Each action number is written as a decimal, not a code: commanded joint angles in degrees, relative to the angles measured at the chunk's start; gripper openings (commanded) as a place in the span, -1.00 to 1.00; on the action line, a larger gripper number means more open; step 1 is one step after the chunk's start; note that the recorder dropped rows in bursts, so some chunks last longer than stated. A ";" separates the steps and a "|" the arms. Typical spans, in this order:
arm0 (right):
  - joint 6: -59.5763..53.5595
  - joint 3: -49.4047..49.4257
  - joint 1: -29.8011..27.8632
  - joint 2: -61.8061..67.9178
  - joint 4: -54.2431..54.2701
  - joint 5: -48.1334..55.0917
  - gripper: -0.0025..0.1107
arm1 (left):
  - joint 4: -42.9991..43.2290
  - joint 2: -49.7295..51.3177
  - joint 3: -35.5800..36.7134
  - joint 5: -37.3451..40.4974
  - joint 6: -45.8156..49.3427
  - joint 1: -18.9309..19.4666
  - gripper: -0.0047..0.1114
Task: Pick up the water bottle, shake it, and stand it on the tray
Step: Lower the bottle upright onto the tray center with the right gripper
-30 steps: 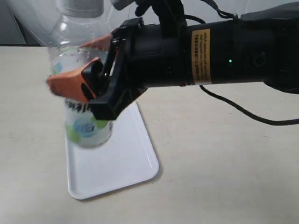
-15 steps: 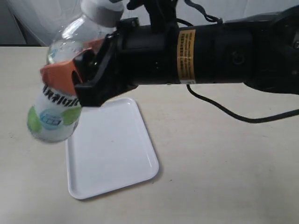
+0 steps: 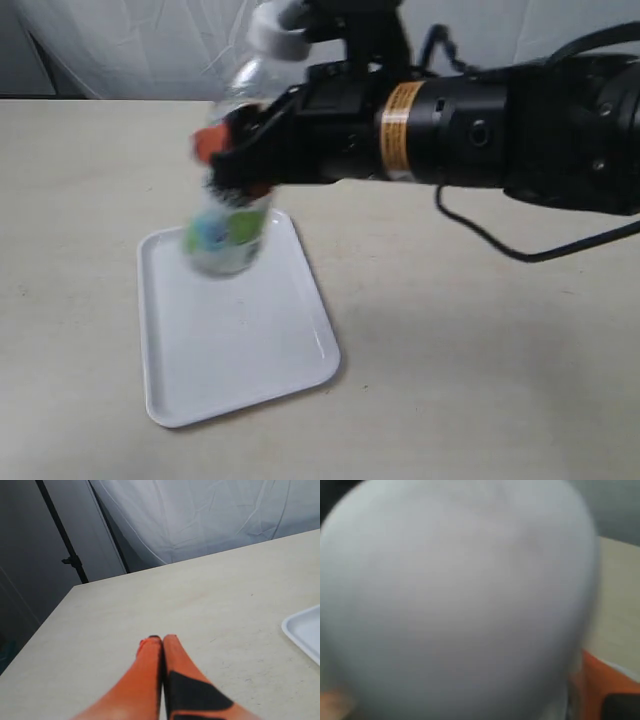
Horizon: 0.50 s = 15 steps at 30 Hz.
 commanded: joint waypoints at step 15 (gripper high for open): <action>-3.01 -0.28 2.04 2.51 4.86 -4.11 -0.97 | 0.14 -0.29 0.13 0.15 -0.29 0.01 -0.92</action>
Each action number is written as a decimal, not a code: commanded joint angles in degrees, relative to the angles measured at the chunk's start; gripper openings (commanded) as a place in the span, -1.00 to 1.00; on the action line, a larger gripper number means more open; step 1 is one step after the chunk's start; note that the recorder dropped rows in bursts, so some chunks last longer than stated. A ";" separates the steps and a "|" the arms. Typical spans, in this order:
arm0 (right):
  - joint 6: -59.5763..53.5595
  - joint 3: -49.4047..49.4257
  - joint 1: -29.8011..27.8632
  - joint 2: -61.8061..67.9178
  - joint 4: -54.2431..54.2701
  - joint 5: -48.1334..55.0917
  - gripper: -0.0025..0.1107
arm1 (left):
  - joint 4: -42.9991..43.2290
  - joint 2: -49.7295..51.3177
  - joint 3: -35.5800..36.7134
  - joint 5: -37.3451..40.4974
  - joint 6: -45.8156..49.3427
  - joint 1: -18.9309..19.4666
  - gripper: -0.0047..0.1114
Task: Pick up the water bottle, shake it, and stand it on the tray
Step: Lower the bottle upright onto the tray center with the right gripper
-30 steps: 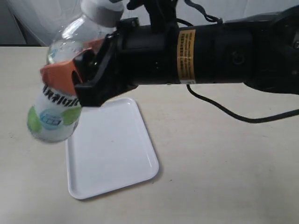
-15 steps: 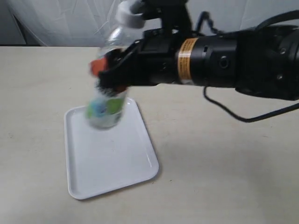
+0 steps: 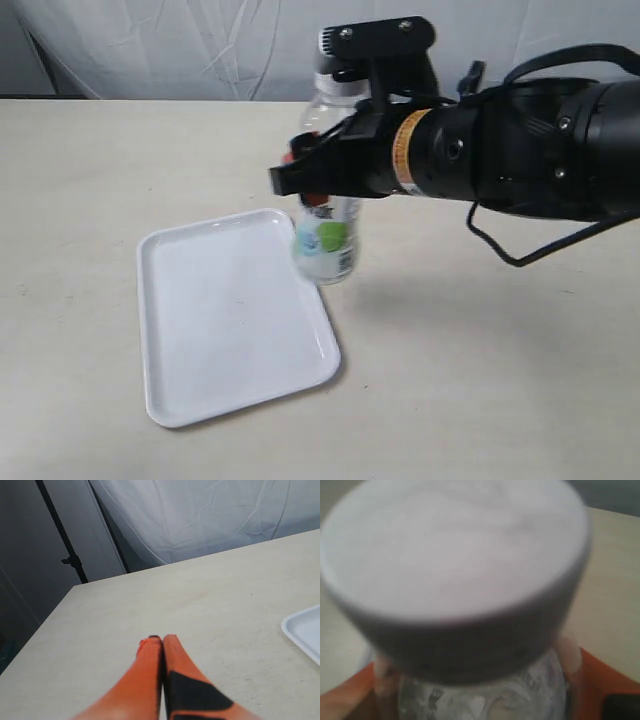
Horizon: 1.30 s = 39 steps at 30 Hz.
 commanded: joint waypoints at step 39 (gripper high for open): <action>-13.74 -1.87 1.49 10.43 -2.32 -20.73 -0.97 | 0.14 -0.29 0.13 0.15 -0.29 0.01 -0.92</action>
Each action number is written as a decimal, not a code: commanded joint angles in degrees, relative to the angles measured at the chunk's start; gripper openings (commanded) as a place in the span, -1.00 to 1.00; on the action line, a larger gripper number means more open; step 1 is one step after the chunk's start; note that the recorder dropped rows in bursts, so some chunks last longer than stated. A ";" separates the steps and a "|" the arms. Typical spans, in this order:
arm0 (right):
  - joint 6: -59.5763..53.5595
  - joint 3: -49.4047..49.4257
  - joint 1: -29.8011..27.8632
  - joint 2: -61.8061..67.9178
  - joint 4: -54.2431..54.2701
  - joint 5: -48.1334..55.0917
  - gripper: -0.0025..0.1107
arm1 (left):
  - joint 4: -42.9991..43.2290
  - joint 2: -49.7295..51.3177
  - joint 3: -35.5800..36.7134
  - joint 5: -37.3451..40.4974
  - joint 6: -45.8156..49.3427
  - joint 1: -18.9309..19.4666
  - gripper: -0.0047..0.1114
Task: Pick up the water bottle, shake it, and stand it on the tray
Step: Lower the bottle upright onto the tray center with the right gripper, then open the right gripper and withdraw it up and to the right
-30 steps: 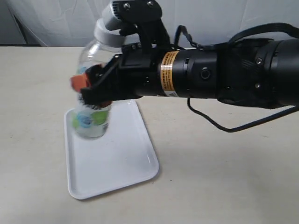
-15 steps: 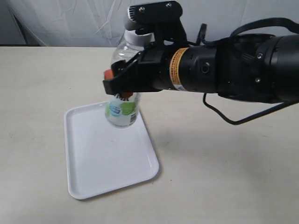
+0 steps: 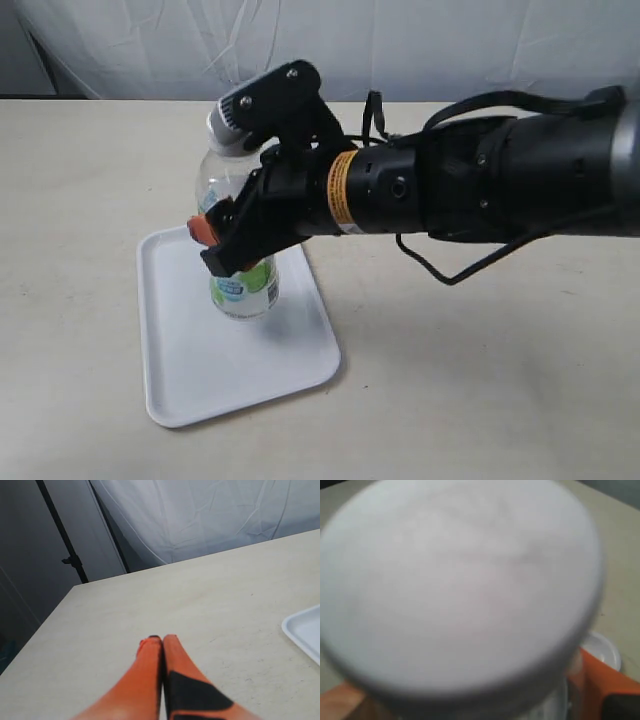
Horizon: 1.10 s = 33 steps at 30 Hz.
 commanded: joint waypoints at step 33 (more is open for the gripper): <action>-2.23 -0.46 -0.21 0.99 -1.87 -1.70 0.88 | 0.14 -0.29 0.13 0.15 -0.29 0.01 -0.92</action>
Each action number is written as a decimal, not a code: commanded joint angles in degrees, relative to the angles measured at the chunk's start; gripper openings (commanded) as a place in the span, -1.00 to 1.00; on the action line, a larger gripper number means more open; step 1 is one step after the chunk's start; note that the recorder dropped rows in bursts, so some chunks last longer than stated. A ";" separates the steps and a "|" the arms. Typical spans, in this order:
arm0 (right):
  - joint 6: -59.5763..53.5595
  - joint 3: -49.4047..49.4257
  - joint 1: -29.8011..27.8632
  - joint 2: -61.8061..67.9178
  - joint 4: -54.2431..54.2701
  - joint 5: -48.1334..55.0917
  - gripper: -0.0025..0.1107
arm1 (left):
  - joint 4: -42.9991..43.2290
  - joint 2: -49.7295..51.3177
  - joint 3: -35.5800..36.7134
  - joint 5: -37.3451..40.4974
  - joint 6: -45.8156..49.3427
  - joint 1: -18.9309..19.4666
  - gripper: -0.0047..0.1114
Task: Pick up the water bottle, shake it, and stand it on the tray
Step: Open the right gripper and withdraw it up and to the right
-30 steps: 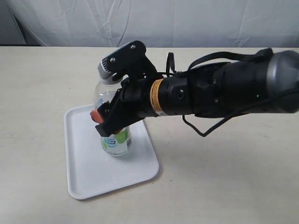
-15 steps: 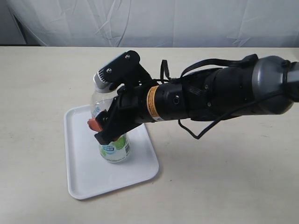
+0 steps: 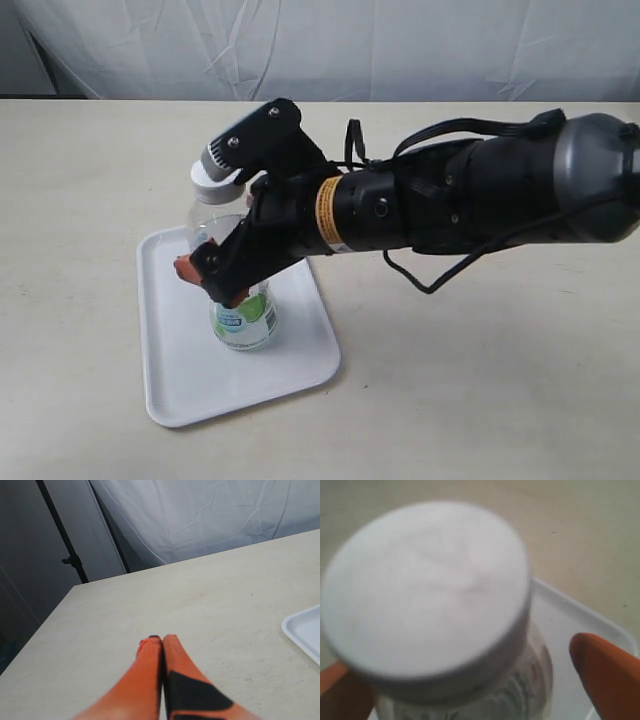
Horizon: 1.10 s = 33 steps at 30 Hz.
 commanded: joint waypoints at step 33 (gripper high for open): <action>-5.04 0.81 -0.12 -35.65 12.82 58.19 -0.97 | 0.14 -0.29 0.13 0.15 -0.29 0.01 -0.92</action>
